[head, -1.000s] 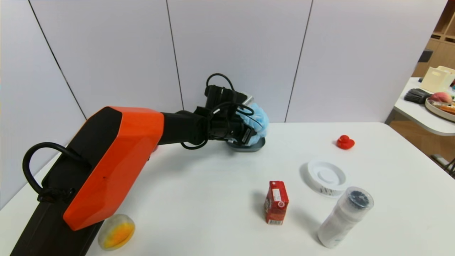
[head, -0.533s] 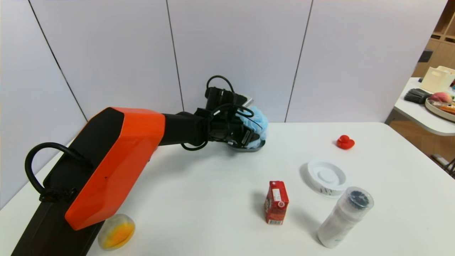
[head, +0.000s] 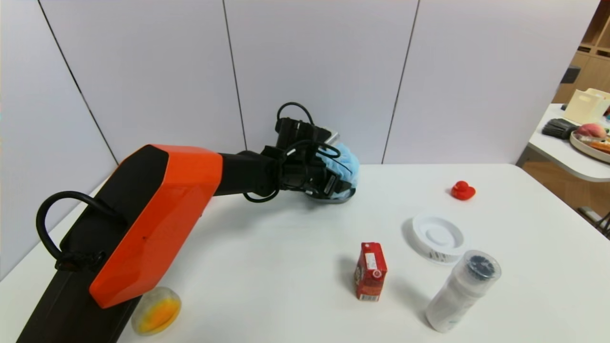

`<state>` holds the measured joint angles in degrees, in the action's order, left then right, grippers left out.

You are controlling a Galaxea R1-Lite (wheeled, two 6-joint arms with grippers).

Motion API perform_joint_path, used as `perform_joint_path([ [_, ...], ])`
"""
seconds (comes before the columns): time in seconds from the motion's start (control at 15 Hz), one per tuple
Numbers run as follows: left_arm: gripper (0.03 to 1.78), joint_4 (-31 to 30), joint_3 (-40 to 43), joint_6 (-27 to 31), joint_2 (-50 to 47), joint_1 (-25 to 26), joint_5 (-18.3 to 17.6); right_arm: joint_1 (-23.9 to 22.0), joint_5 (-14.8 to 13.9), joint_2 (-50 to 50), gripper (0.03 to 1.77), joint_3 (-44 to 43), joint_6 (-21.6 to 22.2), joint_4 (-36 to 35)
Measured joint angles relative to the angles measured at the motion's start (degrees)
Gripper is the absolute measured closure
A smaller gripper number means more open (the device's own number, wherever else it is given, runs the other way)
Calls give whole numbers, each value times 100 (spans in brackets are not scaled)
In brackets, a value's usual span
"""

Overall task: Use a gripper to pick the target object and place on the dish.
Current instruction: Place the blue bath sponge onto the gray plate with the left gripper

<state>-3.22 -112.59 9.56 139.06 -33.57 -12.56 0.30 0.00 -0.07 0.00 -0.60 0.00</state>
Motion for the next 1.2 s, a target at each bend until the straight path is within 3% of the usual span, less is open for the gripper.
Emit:
perform_joint_path([
  [1.2, 12, 709, 438, -258, -1113, 4, 369, 2, 0, 0, 9, 0, 2, 0],
])
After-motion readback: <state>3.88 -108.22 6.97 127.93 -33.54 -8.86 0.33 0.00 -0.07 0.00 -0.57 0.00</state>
